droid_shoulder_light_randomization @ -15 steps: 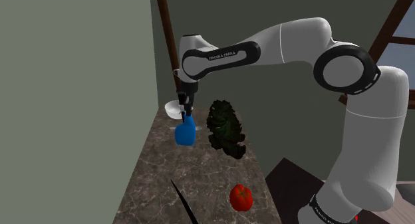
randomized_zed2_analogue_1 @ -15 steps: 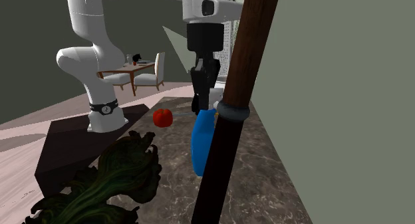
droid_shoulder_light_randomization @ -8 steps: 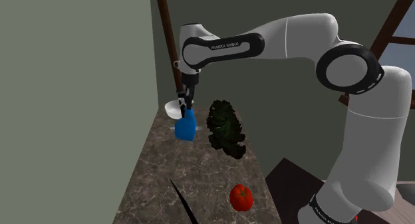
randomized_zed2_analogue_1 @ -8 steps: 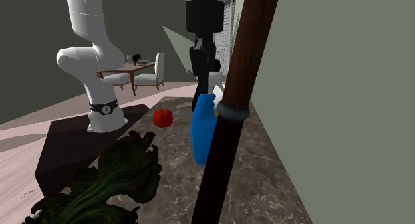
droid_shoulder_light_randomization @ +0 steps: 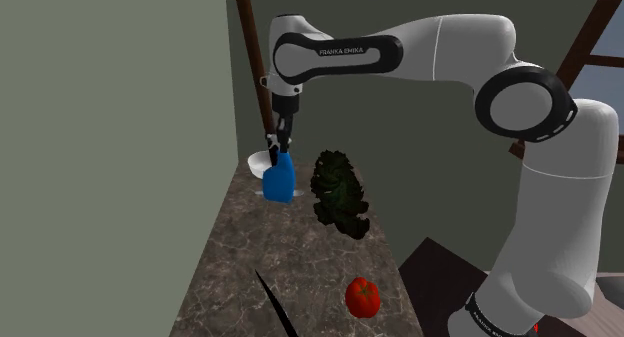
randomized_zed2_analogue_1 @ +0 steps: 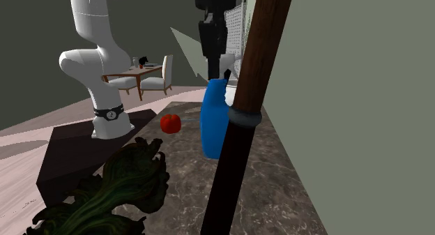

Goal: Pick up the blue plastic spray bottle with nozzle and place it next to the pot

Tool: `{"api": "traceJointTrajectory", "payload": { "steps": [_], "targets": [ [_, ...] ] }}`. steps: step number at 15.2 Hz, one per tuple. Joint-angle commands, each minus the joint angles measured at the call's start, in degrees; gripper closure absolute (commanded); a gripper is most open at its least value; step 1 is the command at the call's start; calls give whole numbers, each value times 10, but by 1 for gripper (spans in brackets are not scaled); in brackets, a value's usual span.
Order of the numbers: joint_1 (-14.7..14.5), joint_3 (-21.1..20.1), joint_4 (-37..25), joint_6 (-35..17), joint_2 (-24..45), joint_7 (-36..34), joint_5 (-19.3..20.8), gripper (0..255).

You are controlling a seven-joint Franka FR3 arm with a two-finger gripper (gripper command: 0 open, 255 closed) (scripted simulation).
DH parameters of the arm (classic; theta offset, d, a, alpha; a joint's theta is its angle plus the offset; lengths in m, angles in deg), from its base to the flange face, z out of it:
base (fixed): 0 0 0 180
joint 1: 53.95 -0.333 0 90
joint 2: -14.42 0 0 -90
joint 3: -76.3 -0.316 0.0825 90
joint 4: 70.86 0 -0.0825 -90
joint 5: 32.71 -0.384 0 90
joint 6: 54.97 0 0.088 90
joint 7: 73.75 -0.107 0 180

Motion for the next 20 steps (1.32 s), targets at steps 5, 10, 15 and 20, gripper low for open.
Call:
{"api": "traceJointTrajectory", "payload": {
  "steps": [5, 10, 15, 20],
  "targets": [
    [-1, 0, -50, 48, 3, 1, 0, 255],
    [-3, 0, -103, 91, 12, 1, 1, 255],
    [-6, -1, -166, 138, 28, 1, 3, 255],
    [-10, -1, -245, 192, 53, 0, 7, 255]
  ]
}}
